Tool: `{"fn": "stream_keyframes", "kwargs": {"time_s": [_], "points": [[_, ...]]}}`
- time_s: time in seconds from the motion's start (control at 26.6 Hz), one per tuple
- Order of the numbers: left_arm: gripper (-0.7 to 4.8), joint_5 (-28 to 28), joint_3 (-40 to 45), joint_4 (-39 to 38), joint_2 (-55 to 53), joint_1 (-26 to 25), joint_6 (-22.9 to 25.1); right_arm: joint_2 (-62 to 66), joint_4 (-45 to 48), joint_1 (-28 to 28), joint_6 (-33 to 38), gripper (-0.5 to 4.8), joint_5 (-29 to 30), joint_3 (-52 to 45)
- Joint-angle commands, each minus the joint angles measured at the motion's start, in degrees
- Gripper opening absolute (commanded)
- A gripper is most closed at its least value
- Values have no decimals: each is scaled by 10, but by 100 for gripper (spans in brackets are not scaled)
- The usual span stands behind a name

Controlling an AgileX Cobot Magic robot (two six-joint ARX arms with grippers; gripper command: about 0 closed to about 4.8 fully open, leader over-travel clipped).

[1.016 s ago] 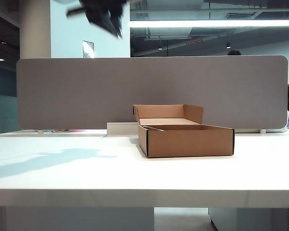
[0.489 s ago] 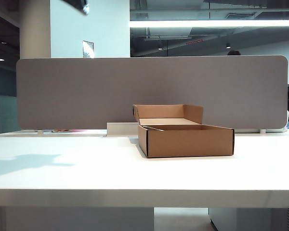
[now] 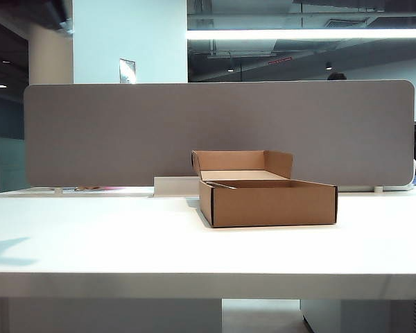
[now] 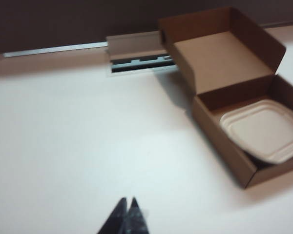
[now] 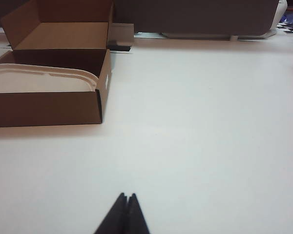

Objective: Pick up the lid and place it into the paper box.

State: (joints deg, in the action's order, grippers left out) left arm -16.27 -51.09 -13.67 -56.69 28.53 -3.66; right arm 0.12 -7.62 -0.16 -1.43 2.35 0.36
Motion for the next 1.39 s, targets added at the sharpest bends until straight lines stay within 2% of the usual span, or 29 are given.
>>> {"fn": "stream_keyframes", "kwargs": {"time_s": [0.04,0.23,0.38,0.56,0.83,1.02,1.28,1.39], "points": [[-6,-21,68,40,62,0,2,0,5,0,-2,-8,-3,-3],[-6,-57,185,59,183,0,0,-1,4,0,-2,-8,-3,-3],[-6,-56,261,61,278,0,-40,0,4,0,-2,-8,-3,-3],[-6,-39,342,96,358,-18,-43,0,4,0,-2,-8,-3,-3],[-6,53,419,118,405,-107,-52,-1,4,0,-2,-8,-3,-3],[-6,98,435,132,409,-167,-54,-1,4,0,-2,-8,-3,-3],[-6,115,456,146,461,-232,-49,-1,3,0,-2,-8,-3,-3],[-6,142,464,146,490,-261,-49,-1,3,0,-2,-8,-3,-3]]}}
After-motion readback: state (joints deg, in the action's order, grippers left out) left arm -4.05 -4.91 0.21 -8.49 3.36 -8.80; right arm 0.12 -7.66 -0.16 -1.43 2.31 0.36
